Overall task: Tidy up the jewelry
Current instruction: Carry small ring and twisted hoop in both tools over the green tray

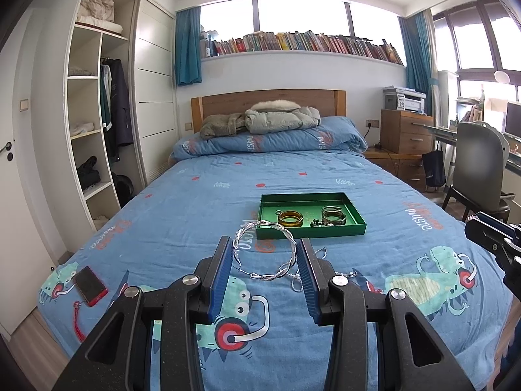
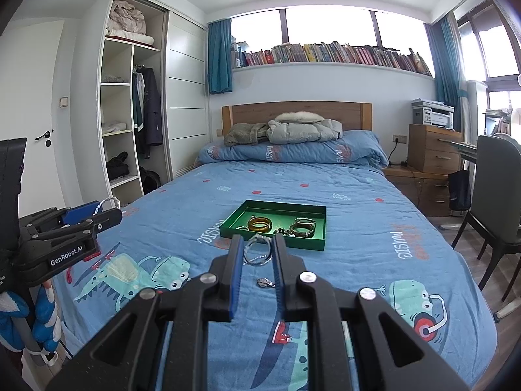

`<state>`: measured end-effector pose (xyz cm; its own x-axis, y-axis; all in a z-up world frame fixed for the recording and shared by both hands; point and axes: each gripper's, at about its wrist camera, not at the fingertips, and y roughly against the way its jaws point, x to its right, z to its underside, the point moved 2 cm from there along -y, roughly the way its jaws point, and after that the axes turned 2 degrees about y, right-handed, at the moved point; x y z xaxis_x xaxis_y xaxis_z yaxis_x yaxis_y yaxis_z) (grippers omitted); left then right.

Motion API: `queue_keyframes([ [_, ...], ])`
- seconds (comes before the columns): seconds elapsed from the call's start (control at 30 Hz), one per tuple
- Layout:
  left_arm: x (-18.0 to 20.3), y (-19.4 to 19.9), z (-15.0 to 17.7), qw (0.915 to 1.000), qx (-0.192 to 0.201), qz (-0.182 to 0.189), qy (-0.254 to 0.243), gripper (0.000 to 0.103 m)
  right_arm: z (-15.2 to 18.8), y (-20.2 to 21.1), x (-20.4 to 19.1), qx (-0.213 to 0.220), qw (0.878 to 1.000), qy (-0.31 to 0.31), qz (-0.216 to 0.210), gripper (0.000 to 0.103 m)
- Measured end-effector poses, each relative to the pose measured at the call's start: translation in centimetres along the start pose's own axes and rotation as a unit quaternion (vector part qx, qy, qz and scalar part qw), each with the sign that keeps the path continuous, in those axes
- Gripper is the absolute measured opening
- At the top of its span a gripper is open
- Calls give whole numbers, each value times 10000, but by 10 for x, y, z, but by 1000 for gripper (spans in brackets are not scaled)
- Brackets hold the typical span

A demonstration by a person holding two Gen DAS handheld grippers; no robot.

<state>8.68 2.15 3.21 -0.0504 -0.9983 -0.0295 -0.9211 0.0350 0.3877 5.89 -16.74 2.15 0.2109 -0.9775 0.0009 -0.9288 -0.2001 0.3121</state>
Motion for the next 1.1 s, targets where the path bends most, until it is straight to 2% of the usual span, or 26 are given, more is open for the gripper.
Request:
queue_keyframes([
  [0.17,-5,-41,-3,9997,-256,-16,53,40,-2,-25,7,-114,9999,30,-58,16],
  [0.37,-9,-127,-11,9982,-595,-52,-19,40,-9,-91,29,-362,9993,91,-59,16],
  [0.5,-2,-200,-22,9966,-811,94,-100,40,-16,-158,51,-553,9984,59,-88,16],
  [0.73,11,-331,-53,9918,-1223,357,19,40,-29,-302,98,-1028,9941,-286,-170,16],
  [1.0,42,-452,-69,9821,-1849,345,-97,40,-26,-446,140,-1849,9798,-730,-211,16],
  [1.1,54,-491,-65,9748,-2207,272,-187,40,-22,-489,149,-2248,9707,-827,-173,16],
])
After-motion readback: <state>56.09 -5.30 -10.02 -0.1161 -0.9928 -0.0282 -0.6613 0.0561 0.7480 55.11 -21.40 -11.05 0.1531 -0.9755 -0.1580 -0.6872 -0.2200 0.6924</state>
